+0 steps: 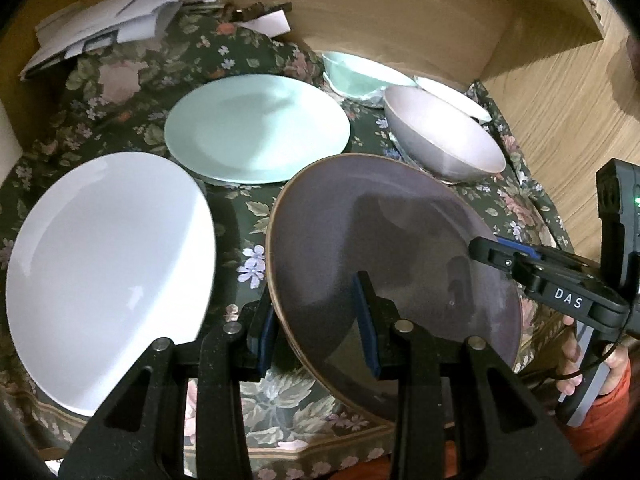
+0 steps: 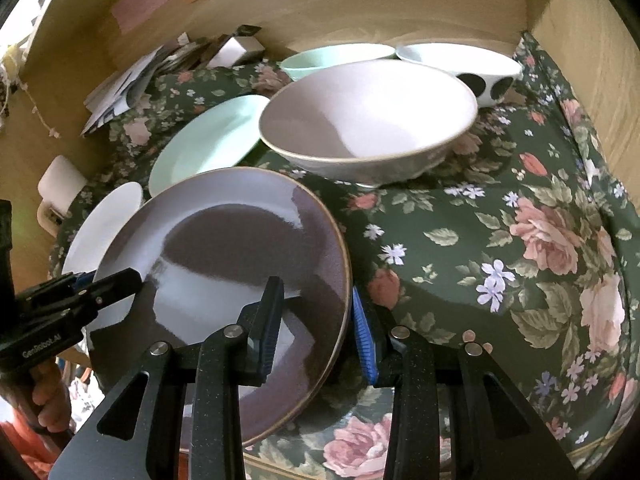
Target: Organize plates and bowls
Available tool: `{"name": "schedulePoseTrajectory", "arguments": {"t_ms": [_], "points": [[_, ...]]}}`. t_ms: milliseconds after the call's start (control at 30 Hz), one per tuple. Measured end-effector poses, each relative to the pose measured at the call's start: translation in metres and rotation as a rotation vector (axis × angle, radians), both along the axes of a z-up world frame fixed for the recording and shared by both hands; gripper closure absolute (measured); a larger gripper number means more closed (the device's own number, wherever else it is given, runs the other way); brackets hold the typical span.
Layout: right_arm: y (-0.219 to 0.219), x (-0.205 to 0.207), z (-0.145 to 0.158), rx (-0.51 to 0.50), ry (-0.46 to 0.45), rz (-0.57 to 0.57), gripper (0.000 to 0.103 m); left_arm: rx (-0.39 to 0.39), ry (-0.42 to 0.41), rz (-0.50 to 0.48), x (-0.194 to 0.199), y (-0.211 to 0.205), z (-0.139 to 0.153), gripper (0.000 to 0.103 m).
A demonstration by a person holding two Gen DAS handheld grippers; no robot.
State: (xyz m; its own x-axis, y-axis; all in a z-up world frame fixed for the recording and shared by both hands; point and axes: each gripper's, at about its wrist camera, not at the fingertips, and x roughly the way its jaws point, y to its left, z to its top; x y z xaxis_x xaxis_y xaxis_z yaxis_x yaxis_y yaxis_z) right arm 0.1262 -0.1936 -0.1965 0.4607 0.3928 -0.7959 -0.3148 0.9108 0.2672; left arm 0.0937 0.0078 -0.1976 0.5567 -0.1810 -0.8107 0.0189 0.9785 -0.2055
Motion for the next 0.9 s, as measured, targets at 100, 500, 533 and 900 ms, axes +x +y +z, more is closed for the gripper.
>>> {"name": "schedulePoseTrajectory", "arguments": {"t_ms": [100,500,533,900], "points": [[-0.001,0.002,-0.002,-0.005,0.004,-0.006,0.072,-0.009,0.019,0.000,0.006,-0.002,-0.006,0.067],[0.002,0.007,-0.006,-0.041,-0.012,0.020,0.070,-0.017,0.038,0.007,0.019,0.000,-0.015,0.065],[0.002,0.007,-0.005,-0.047,-0.013,0.025,0.070,-0.013,0.039,0.008,0.018,0.000,-0.015,0.065],[0.003,-0.001,0.014,-0.057,-0.060,0.033,0.062,0.073,-0.084,0.046,0.008,0.008,0.015,0.064]]}}
